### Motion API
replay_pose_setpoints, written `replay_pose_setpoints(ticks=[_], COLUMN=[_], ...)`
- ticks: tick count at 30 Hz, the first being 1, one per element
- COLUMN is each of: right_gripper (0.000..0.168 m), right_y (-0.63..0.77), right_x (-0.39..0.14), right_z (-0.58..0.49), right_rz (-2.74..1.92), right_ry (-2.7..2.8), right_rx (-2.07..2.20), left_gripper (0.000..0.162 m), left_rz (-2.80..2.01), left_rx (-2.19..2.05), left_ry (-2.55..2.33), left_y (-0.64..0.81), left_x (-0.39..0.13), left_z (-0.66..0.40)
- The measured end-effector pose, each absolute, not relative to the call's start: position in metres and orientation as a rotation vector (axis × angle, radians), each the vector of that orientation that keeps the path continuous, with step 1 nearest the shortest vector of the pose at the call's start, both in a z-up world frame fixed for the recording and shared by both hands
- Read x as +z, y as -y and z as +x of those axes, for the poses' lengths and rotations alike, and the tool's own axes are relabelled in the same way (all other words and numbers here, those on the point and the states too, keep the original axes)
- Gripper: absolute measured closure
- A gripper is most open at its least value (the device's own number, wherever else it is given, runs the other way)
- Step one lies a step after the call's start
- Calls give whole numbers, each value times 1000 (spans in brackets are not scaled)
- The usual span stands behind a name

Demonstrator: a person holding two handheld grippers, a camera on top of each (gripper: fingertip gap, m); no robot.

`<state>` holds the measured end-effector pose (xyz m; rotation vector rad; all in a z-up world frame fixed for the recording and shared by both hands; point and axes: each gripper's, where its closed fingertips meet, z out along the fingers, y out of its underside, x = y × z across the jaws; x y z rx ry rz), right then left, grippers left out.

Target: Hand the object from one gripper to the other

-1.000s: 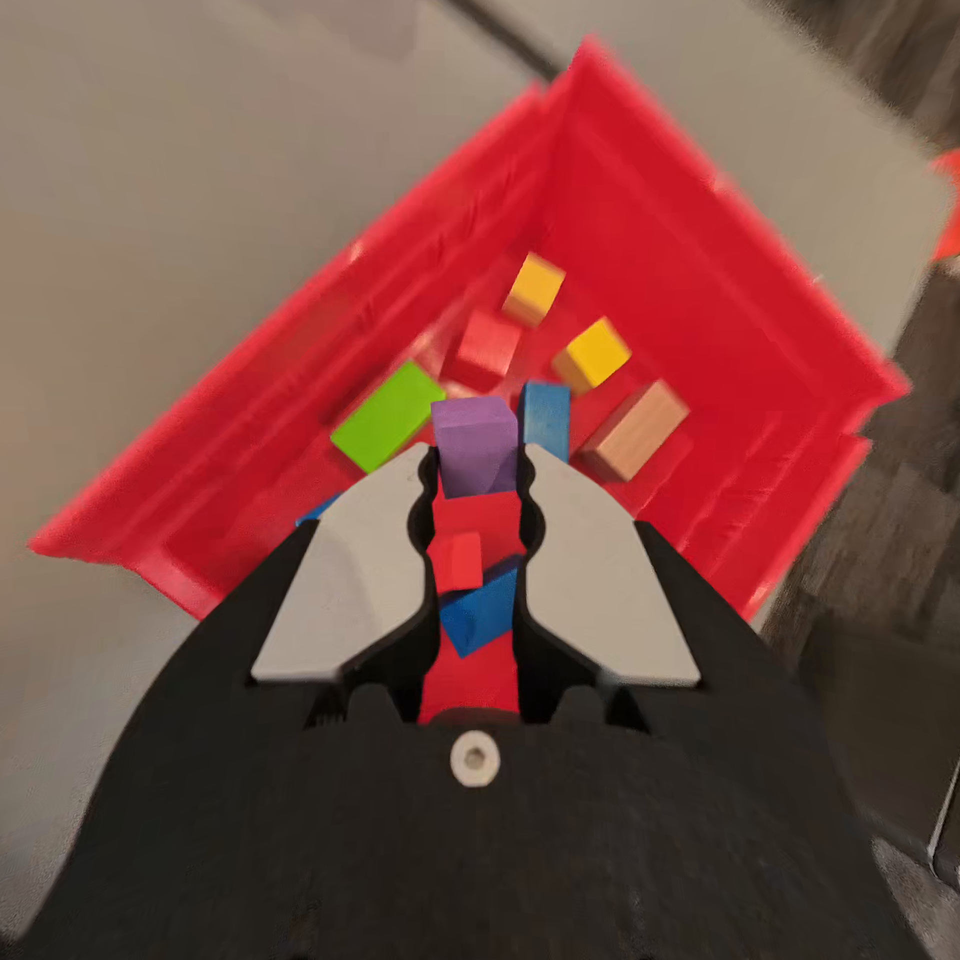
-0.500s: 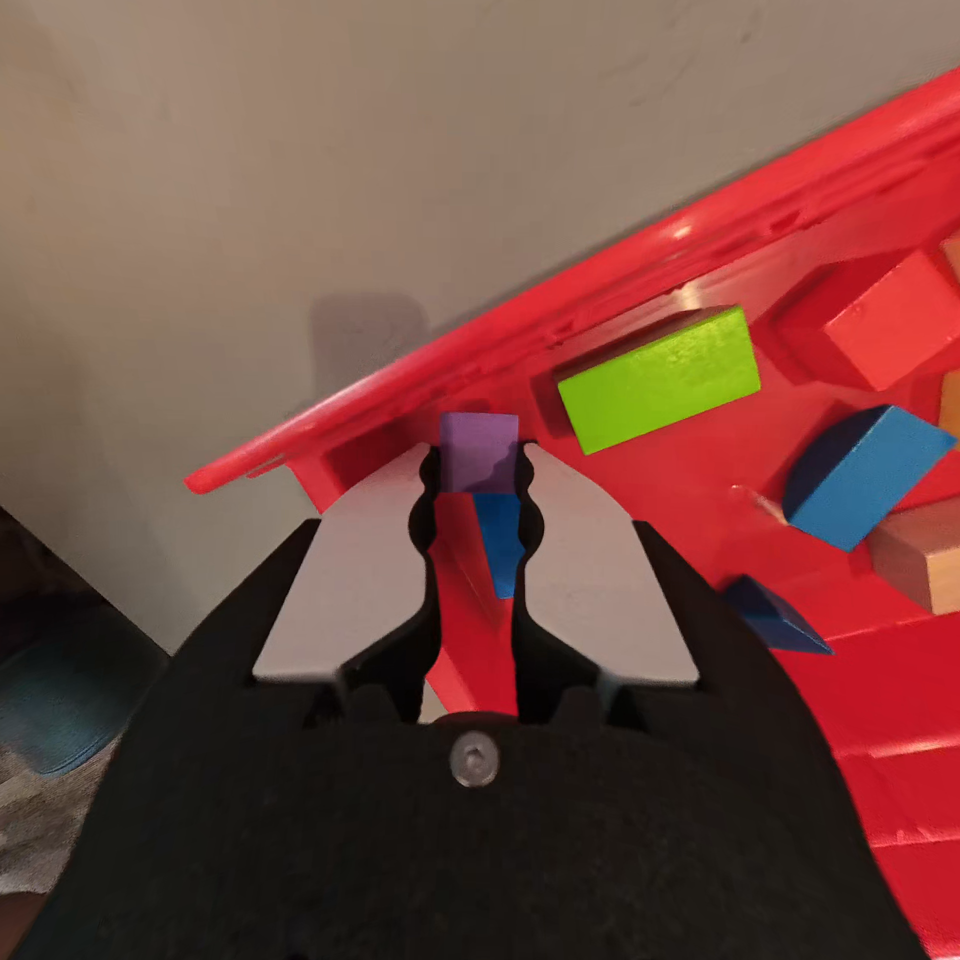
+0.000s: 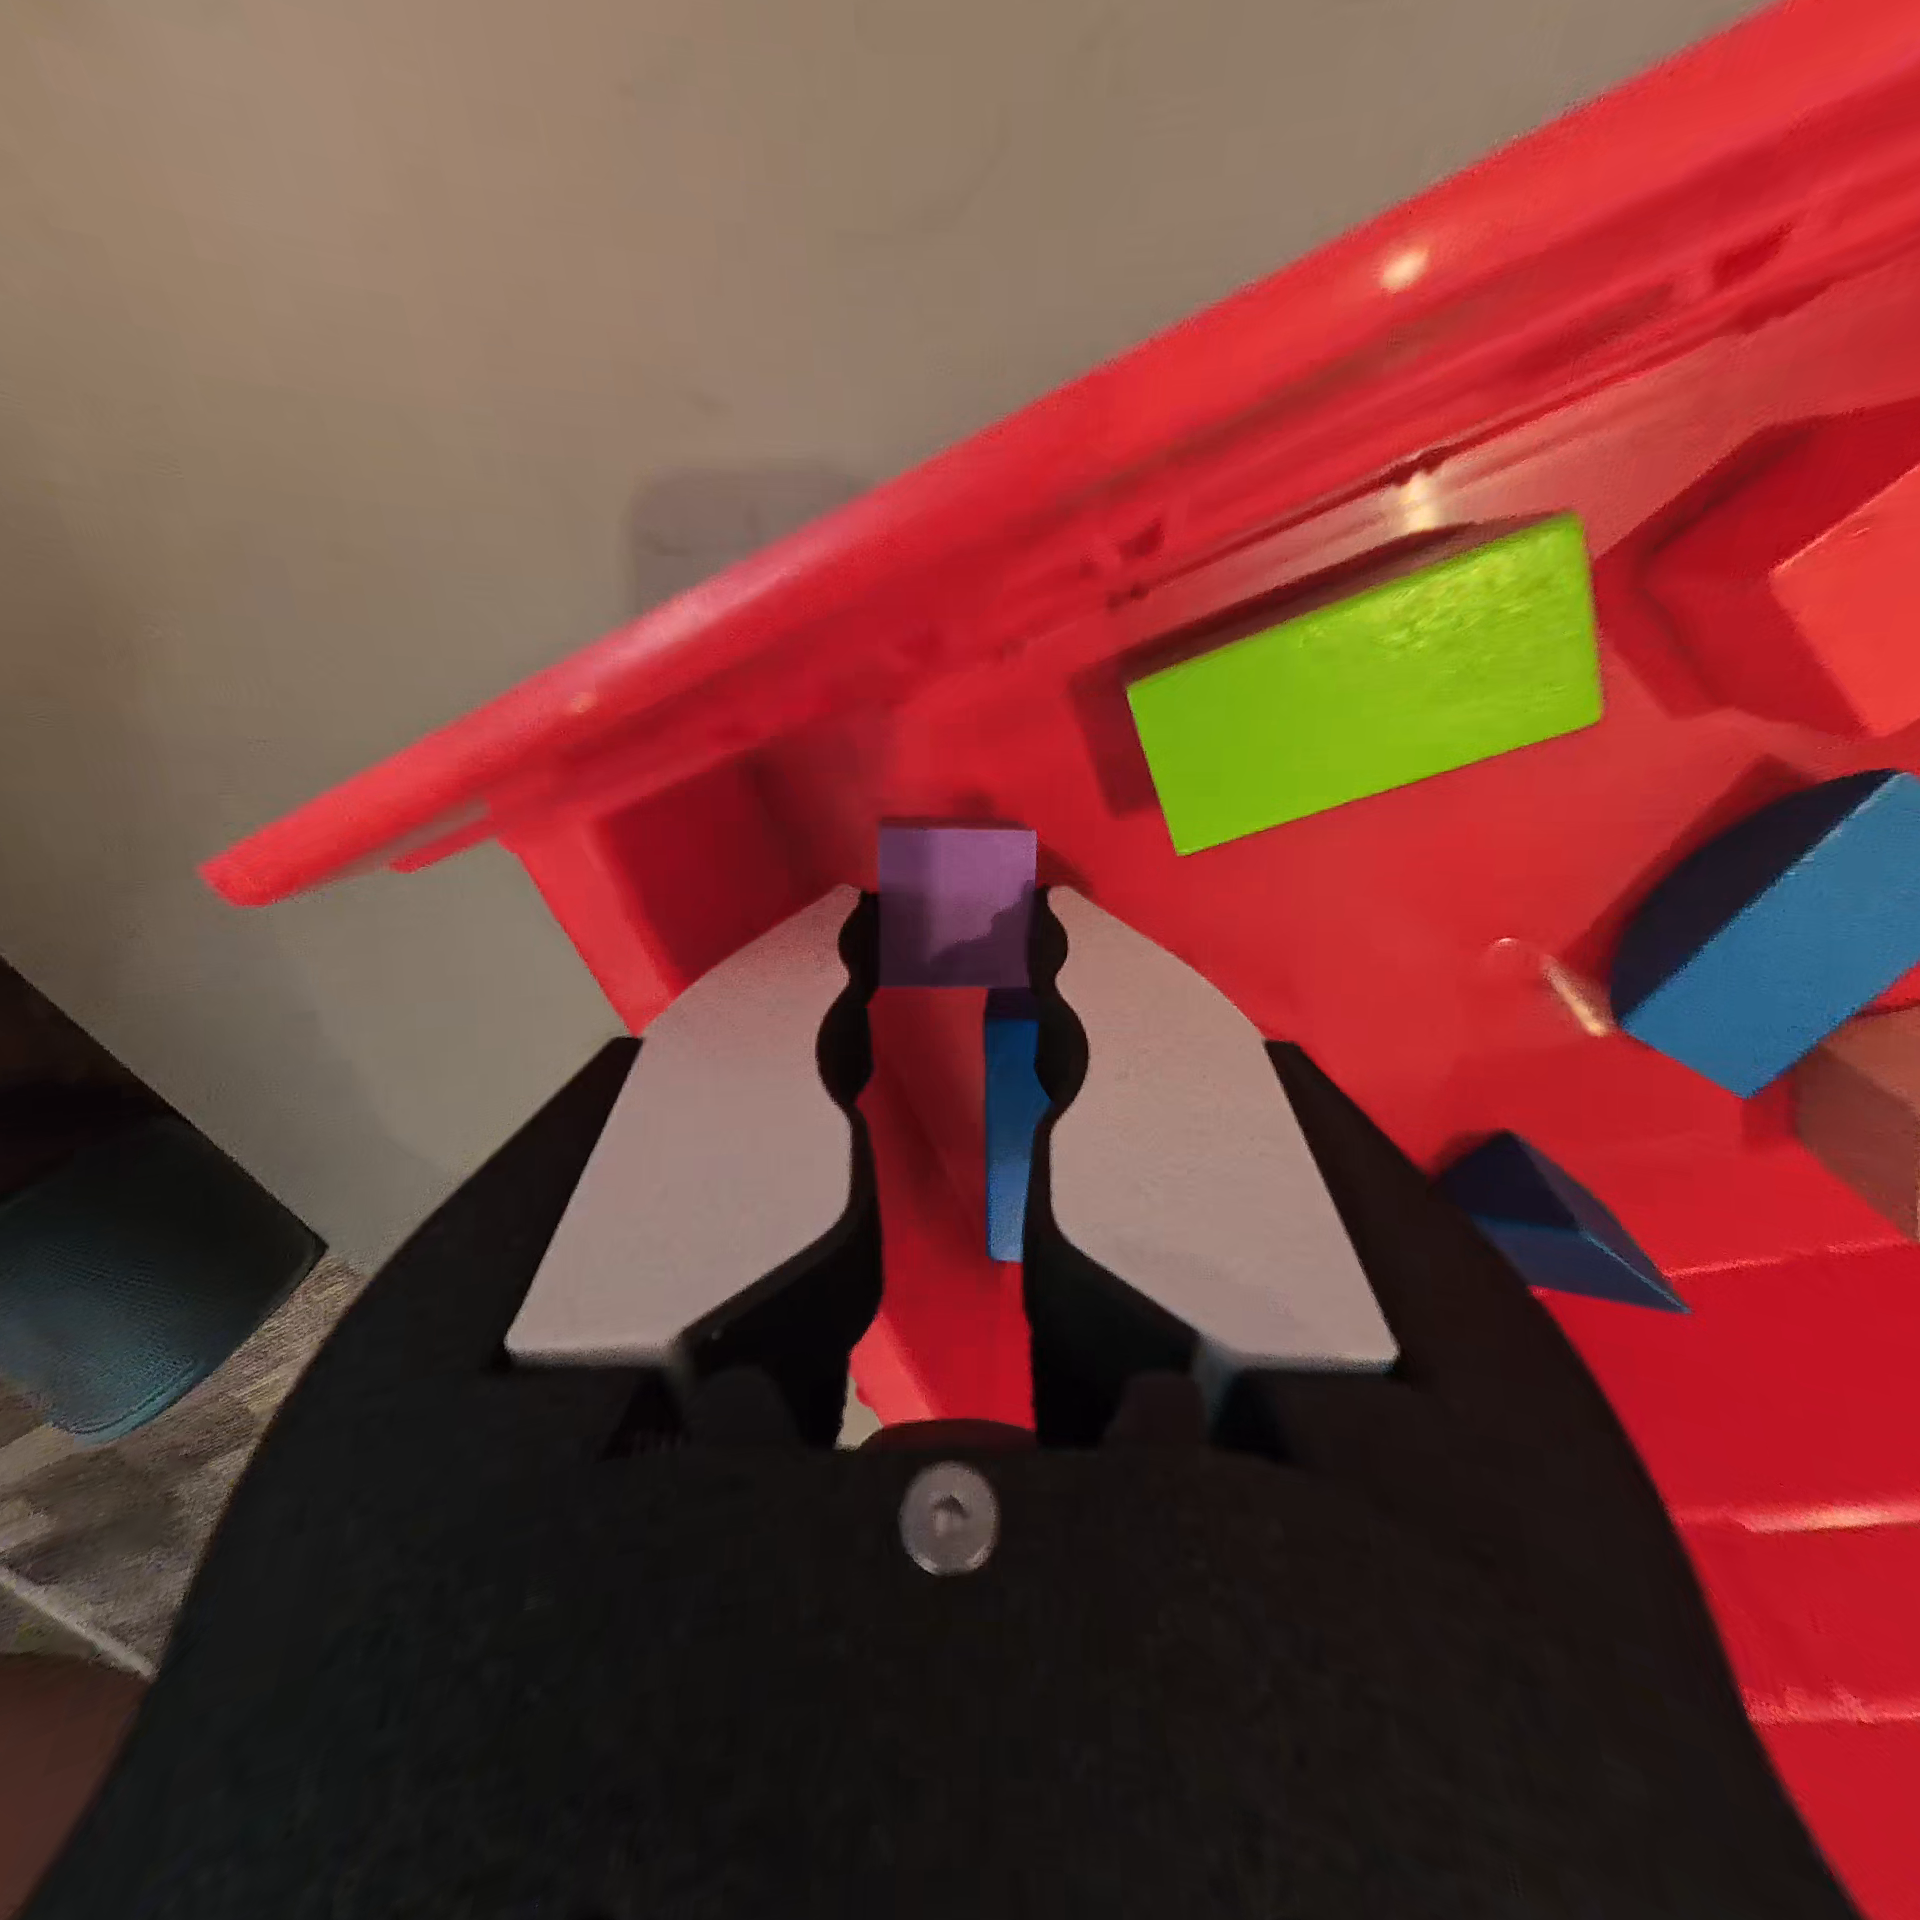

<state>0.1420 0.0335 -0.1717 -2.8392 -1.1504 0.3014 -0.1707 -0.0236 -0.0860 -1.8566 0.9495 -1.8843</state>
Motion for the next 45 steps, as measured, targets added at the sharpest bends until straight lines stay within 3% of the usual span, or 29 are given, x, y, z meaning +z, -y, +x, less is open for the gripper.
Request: replay_pose_setpoints(ticks=[6, 9, 13, 18, 24, 30, 36, 38, 42, 45], right_gripper=[138, 121, 120, 123, 120, 120, 121, 121, 121, 121], right_y=[-27, -30, -37, -42, 18, 18, 13, 10, 6, 9], right_x=[-191, -182, -121, -36, -72, -74, -72, -75, -78, -79], right_z=[146, 148, 155, 167, 164, 137, 126, 122, 119, 120], right_rz=[-2877, -2835, -2620, -1952, -1525, -1560, -1571, -1585, -1599, -1605], right_ry=[1156, 1084, 836, 159, -399, -260, -136, -131, -121, -125], right_rx=[316, 320, 251, 163, 130, 80, 19, 55, 114, 121], left_gripper=[114, 114, 113, 111, 109, 106, 94, 101, 95, 101], left_rz=[-1865, -1864, -1867, -1871, -1847, -1856, -2277, -2299, -2497, -2757], left_rx=[-1876, -1850, -1644, -1466, -1213, -1202, -625, -441, -373, -474], left_ry=[-952, -950, -994, -1061, -1159, -1146, -962, -1045, -1162, -1032], left_y=[23, 22, 12, 6, 4, 7, -73, -95, -118, -122], left_x=[-88, -88, -95, -104, -117, -93, -85, -85, -110, -137], left_z=[-170, -171, -178, -184, -179, -186, -302, -334, -353, -349])
